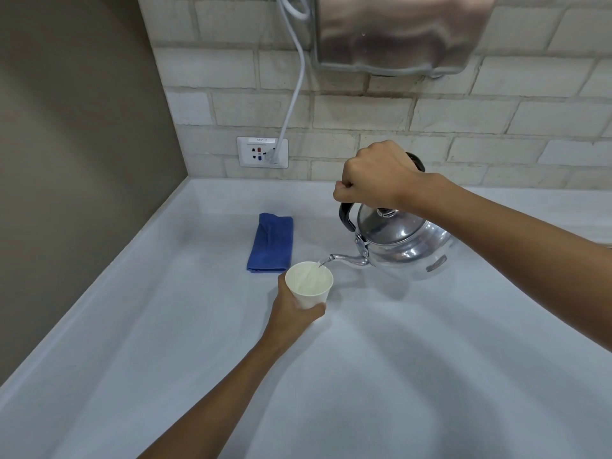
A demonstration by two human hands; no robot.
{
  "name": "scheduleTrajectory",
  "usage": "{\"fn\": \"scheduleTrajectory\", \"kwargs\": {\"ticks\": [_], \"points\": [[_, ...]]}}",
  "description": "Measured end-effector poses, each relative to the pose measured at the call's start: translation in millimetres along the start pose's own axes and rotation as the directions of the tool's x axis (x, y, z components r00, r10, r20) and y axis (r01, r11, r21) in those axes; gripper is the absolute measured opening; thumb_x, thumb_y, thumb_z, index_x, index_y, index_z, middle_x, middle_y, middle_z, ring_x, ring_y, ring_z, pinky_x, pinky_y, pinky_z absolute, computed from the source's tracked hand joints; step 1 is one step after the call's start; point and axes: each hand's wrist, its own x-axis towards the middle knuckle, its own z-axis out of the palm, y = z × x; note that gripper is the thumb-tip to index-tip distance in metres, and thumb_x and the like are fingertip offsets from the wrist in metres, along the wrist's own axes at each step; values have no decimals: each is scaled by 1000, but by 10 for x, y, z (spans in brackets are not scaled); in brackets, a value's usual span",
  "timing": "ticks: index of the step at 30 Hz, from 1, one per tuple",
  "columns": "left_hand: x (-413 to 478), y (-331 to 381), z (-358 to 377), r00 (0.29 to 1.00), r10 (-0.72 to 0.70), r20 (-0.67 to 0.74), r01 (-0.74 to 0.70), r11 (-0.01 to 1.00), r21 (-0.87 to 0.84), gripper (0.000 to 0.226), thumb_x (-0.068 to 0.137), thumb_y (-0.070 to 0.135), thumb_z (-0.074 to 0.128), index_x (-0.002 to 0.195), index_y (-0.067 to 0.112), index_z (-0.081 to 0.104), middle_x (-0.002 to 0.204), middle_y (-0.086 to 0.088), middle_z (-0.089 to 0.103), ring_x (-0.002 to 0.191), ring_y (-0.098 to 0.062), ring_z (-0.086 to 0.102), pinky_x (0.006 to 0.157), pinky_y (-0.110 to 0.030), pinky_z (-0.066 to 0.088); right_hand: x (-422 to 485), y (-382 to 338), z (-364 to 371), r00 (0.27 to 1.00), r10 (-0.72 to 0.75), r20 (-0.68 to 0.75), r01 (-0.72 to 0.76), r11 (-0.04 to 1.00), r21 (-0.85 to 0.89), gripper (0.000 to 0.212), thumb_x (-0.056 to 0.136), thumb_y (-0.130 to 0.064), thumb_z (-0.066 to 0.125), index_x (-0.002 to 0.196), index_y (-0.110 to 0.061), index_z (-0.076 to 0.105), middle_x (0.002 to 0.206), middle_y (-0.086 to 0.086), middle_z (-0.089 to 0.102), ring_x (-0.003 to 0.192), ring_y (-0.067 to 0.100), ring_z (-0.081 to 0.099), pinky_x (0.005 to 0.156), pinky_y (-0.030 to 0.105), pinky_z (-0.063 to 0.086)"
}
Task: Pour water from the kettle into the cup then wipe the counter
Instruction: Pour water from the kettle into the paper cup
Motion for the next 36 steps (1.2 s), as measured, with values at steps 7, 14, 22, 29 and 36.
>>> {"fn": "scheduleTrajectory", "kwargs": {"ticks": [7,14,22,29,36], "points": [[6,-9,3,1000,-11,-4,11,1000,15,77,66,6,77,126,17,29,117,3,44,105,-14,43,61,6,38,4,1,-11,1000,1,8,-1,1000,1,43,76,-19,48,45,-13,18,42,3,17,43,18,11,46,23,12],[9,-19,3,1000,-11,-8,11,1000,19,76,66,6,77,125,19,30,116,4,45,103,-13,44,62,6,37,7,19,3,1000,7,6,-7,1000,-8,45,78,-21,47,45,-12,18,41,4,19,42,18,12,46,23,11],[16,-21,3,1000,-9,-11,10,1000,21,76,65,6,77,124,21,31,114,5,45,100,-12,44,61,7,36,11,34,17,1000,8,-6,-8,1000,-6,47,78,-21,48,43,-12,19,41,4,20,41,17,13,46,23,11],[17,-22,5,1000,-13,-20,14,1000,23,74,65,7,77,121,24,31,114,6,45,100,-12,45,61,6,37,6,42,8,1000,-4,-16,4,1000,-16,46,76,-19,49,43,-12,18,40,2,17,41,17,11,46,23,11],[2,-4,3,1000,-6,-11,6,1000,4,71,66,5,76,117,25,32,113,5,47,99,-12,46,62,6,38,29,46,2,1000,-9,-15,9,1000,-21,46,78,-21,49,43,-12,20,40,3,21,40,18,14,47,23,11]]}}
